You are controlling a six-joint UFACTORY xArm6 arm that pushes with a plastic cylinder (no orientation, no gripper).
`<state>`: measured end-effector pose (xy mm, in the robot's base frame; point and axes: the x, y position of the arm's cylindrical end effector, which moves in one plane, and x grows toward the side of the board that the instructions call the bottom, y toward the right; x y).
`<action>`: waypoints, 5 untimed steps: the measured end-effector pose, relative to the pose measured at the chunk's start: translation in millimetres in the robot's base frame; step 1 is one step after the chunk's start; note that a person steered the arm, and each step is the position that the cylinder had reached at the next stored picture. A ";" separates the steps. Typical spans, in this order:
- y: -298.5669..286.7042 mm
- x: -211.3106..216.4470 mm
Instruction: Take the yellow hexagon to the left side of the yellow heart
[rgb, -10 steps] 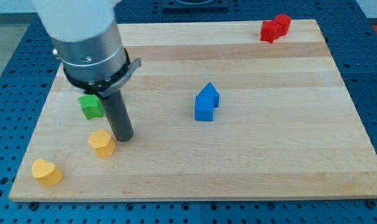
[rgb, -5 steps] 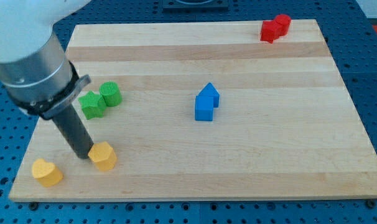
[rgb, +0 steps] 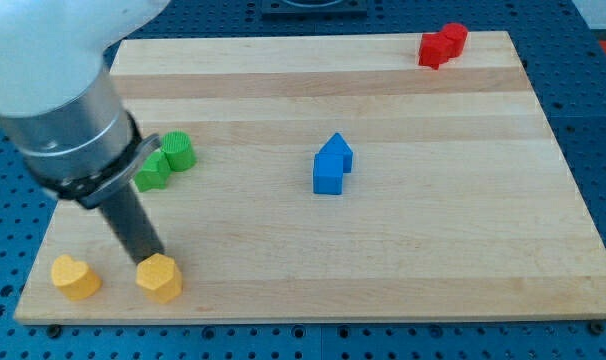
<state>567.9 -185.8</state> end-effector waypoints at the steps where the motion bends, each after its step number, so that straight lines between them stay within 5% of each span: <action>1: 5.7 0.9; 4: 140.0 -1.6; 5: 141.6 26.7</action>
<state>594.5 -44.3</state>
